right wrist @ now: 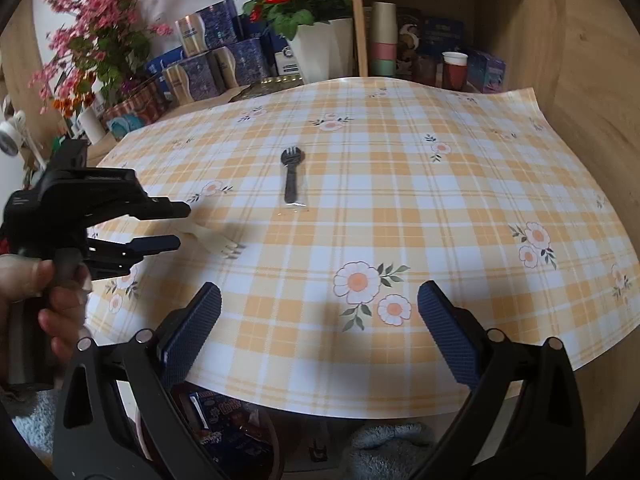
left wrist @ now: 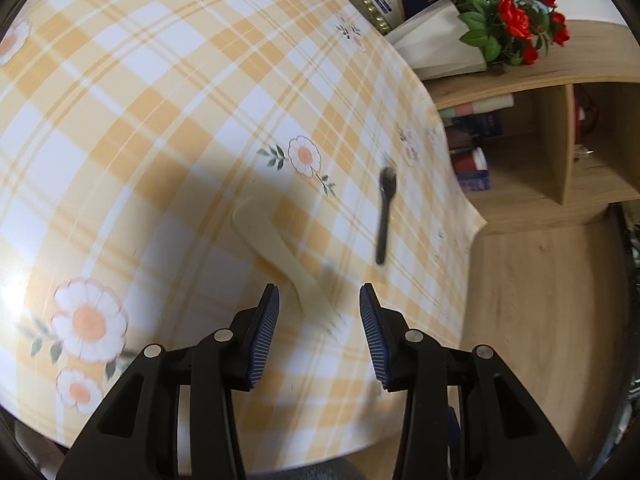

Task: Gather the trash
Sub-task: 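Move both tools back toward the forks on the table, then grasp the white plastic fork with the left gripper while the right gripper grasps the wrapped black spork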

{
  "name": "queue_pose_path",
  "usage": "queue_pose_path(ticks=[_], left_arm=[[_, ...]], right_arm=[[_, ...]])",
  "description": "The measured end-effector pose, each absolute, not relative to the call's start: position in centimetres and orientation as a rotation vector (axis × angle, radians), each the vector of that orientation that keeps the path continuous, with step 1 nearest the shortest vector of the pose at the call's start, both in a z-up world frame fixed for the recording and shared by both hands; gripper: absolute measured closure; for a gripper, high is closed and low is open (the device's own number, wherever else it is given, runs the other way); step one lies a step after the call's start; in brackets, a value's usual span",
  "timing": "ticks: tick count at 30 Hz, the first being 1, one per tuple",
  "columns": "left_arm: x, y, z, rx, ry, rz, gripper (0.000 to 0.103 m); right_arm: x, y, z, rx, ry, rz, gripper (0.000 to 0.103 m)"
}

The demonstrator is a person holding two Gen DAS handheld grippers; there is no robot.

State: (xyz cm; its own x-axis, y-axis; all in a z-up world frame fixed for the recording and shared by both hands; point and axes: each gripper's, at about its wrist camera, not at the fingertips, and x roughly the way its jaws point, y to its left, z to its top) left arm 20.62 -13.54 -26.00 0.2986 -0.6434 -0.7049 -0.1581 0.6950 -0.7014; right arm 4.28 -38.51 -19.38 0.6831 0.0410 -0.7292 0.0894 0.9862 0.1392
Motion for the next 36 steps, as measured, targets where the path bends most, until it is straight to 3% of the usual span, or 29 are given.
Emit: queue_pose_path(ticks=[3, 21, 23, 25, 26, 33, 36], left_arm=[[21.3, -14.5, -26.2, -0.694, 1.256, -0.315, 0.08], [23.6, -21.9, -24.8, -0.108, 1.119, -0.337, 0.083], [23.8, -22.1, -25.0, -0.154, 1.134, -0.44, 0.091], [23.5, -21.7, -24.9, -0.192, 1.122, -0.484, 0.091], [23.2, -21.4, -24.5, -0.205, 1.104, -0.517, 0.102], [21.5, -19.4, -22.0, -0.169, 1.041, -0.61, 0.101], [21.3, -17.7, -21.1, -0.182, 1.023, -0.597, 0.101]], right_arm=[[4.3, -39.2, -19.5, 0.191, 0.816, -0.031, 0.006], [4.6, -40.5, -21.0, 0.222, 0.843, -0.032, 0.006], [4.6, -40.5, -21.0, 0.224, 0.844, -0.033, 0.006], [4.6, -40.5, -21.0, 0.227, 0.841, -0.028, 0.006], [4.7, -40.6, -21.1, 0.227, 0.842, -0.027, 0.006], [6.9, -40.7, -20.9, 0.21, 0.85, 0.011, 0.006], [9.0, -40.4, -20.6, 0.21, 0.852, 0.053, 0.014]])
